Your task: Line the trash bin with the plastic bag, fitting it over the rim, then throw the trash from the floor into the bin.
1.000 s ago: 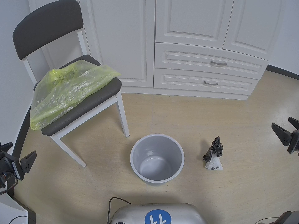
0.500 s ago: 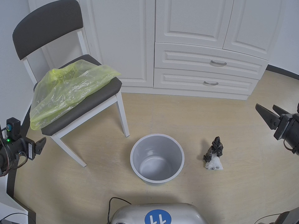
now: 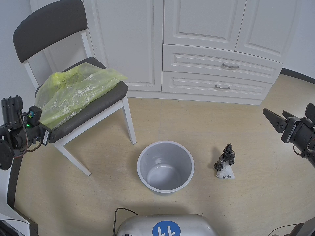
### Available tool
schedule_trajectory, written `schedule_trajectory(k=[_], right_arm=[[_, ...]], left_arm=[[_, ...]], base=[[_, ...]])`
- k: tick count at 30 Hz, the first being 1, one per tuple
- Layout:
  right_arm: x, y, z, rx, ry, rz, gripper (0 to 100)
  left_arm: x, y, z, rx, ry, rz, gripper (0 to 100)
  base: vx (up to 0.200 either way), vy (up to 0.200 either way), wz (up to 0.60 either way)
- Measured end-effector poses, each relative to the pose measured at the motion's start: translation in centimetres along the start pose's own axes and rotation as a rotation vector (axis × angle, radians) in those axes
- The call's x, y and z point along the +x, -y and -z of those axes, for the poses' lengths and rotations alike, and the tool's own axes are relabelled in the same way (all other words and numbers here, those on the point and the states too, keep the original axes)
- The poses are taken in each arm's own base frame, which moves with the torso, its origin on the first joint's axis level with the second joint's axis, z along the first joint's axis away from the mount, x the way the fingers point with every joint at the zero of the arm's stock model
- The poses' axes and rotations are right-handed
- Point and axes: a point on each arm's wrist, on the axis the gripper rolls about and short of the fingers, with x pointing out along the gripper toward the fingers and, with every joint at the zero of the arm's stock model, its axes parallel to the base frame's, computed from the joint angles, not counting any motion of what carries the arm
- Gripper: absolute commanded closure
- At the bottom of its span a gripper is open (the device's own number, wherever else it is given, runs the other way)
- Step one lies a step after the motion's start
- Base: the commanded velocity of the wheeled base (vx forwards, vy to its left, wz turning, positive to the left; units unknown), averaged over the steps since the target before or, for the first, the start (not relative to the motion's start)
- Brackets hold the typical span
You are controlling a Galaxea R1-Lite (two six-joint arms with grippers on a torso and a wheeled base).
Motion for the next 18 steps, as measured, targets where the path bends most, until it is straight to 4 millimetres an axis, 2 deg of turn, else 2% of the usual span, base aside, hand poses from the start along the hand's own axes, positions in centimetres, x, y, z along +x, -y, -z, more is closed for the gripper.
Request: schedule_trajectory(k=[6,12,18], right_arm=[[0.4,0.4,-0.1,-0.002,-0.001,0.024,0],[0.6,0.4,0.0,-0.002,-0.004,0.031,0],[0.6,0.5,0.0,-0.003,-0.004,0.032,0]], left_arm=[[3.1,-0.3,-0.5,0.015,0.012,-0.022,0],[5.0,-0.7,-0.4,0.014,0.001,-0.039,0],[6.7,-2.0,-0.3,-0.002,0.008,-0.084,0]], base=[[0.0,0.0,0.0],[0.0,0.0,0.0],[0.0,0.0,0.0]])
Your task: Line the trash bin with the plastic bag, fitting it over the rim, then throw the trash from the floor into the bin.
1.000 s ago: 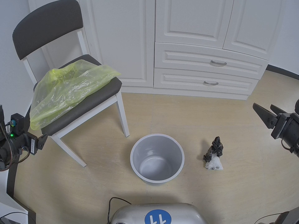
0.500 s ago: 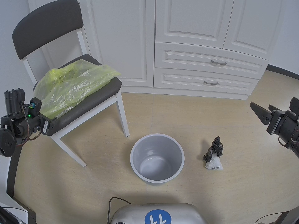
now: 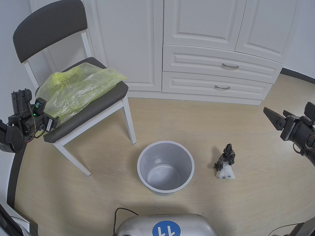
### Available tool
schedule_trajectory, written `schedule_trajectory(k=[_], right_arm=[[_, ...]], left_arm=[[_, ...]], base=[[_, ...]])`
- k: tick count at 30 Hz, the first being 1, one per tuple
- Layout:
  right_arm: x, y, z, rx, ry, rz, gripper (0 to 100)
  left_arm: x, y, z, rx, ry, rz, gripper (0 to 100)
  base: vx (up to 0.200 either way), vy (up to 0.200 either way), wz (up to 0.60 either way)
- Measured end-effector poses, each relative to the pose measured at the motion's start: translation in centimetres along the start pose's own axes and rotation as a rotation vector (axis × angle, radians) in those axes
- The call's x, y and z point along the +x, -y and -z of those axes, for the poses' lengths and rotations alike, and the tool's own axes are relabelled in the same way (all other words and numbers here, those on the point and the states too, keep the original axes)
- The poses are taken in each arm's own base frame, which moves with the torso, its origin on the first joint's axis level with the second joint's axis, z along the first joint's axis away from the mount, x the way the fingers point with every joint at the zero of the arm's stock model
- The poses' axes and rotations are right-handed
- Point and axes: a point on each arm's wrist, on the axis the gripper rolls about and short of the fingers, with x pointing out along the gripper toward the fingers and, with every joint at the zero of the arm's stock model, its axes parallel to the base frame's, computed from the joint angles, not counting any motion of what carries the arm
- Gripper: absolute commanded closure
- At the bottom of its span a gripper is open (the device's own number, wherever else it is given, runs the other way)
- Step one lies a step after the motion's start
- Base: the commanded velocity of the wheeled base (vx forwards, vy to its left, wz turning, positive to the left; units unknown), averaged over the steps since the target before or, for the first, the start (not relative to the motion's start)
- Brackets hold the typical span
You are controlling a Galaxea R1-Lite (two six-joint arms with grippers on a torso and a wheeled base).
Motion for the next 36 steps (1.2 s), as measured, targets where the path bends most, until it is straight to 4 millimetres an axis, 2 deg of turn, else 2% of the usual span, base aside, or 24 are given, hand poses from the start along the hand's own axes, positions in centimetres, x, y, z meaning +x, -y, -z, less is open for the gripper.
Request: schedule_trajectory(k=[6,19,36], right_arm=[[0.0,0.0,0.0,0.0,0.0,0.0,0],[-0.1,0.0,-0.1,0.0,0.005,-0.001,0],[-0.2,0.0,-0.2,0.002,0.011,-0.004,0]], left_arm=[[0.7,-0.2,0.1,-0.004,-0.001,-0.001,0],[0.8,0.8,-0.1,0.007,0.002,0.028,0],[1.6,0.8,-0.4,0.072,0.042,-0.008,0]], base=[[0.0,0.0,0.0],[0.0,0.0,0.0],[0.0,0.0,0.0]])
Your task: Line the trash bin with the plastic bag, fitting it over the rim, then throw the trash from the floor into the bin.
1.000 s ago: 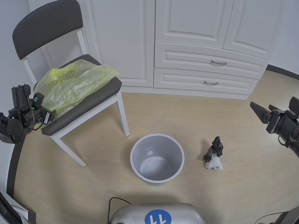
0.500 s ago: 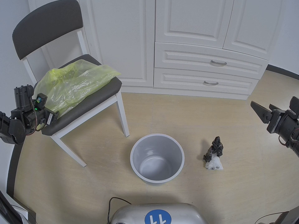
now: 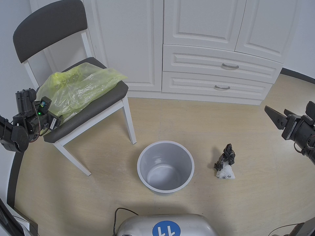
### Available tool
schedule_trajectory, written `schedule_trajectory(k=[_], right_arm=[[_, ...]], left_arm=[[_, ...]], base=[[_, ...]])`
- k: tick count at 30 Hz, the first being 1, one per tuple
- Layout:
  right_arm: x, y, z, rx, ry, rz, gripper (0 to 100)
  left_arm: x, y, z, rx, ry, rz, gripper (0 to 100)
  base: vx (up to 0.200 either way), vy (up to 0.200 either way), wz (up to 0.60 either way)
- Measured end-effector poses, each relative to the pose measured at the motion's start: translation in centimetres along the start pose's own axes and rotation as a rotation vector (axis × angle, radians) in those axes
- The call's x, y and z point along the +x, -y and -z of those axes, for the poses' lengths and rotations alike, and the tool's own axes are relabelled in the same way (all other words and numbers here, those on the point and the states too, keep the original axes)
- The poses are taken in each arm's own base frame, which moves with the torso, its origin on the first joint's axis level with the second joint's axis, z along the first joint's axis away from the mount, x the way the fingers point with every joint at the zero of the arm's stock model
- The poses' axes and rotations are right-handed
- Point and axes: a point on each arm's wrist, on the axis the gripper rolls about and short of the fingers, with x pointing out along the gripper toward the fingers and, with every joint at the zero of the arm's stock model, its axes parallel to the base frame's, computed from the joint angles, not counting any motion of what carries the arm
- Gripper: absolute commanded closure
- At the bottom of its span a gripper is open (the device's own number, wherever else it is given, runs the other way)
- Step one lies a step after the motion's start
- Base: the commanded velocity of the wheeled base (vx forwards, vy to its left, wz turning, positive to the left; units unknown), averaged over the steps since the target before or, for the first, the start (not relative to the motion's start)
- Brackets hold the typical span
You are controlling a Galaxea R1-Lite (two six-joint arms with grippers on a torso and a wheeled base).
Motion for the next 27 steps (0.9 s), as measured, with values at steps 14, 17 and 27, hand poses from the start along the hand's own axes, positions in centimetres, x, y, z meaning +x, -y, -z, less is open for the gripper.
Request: schedule_trajectory(k=[14,17,27], right_arm=[[0.0,0.0,0.1,-0.001,-0.003,0.001,0],[0.1,0.0,0.1,-0.003,-0.006,0.001,0],[0.5,-0.4,0.7,-0.006,-0.032,-0.013,0]], left_arm=[[-0.8,0.8,0.2,0.004,0.012,0.016,100],[-1.7,0.9,0.0,0.002,0.044,0.008,100],[-6.7,2.1,-2.6,-0.028,0.203,0.072,100]], base=[[0.0,0.0,0.0],[0.0,0.0,0.0],[0.0,0.0,0.0]])
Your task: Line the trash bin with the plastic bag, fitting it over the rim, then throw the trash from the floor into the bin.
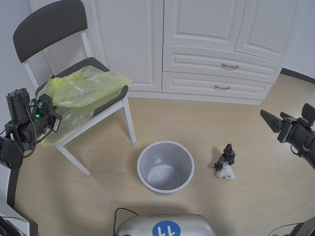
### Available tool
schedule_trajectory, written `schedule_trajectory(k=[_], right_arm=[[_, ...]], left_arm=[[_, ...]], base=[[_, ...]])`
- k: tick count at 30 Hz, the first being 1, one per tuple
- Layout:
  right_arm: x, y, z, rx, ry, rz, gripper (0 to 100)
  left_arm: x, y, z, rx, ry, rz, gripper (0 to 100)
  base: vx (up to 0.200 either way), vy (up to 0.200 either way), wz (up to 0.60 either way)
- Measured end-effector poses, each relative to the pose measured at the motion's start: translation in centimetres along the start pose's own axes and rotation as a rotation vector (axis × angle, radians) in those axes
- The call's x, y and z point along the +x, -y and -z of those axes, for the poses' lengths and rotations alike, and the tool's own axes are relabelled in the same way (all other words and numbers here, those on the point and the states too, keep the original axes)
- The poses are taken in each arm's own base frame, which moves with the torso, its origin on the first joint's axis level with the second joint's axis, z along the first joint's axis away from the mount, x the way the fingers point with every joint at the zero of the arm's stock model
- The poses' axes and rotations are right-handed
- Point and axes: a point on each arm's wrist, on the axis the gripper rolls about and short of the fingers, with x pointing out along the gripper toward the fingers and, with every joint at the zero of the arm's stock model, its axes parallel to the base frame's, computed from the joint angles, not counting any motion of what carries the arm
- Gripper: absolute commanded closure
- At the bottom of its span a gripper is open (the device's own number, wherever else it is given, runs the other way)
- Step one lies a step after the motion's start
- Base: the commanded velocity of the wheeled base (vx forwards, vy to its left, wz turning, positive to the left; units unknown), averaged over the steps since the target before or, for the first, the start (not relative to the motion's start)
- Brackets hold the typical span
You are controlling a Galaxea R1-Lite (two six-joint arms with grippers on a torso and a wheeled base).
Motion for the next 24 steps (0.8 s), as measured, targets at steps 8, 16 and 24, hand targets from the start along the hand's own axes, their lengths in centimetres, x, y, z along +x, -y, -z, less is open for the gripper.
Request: schedule_trajectory(k=[8,16,24], right_arm=[[0.8,-1.2,0.9,0.004,0.005,-0.054,0],[1.3,-3.5,3.7,-0.007,-0.043,-0.136,0],[1.2,-6.4,7.2,0.032,-0.116,-0.24,0]], left_arm=[[-3.2,3.5,-4.8,-0.121,0.172,0.158,100],[-5.9,6.6,-10.0,-0.376,0.313,0.314,100],[-7.5,8.3,-14.0,-0.605,0.384,0.377,100]], base=[[0.0,0.0,0.0],[0.0,0.0,0.0],[0.0,0.0,0.0]])
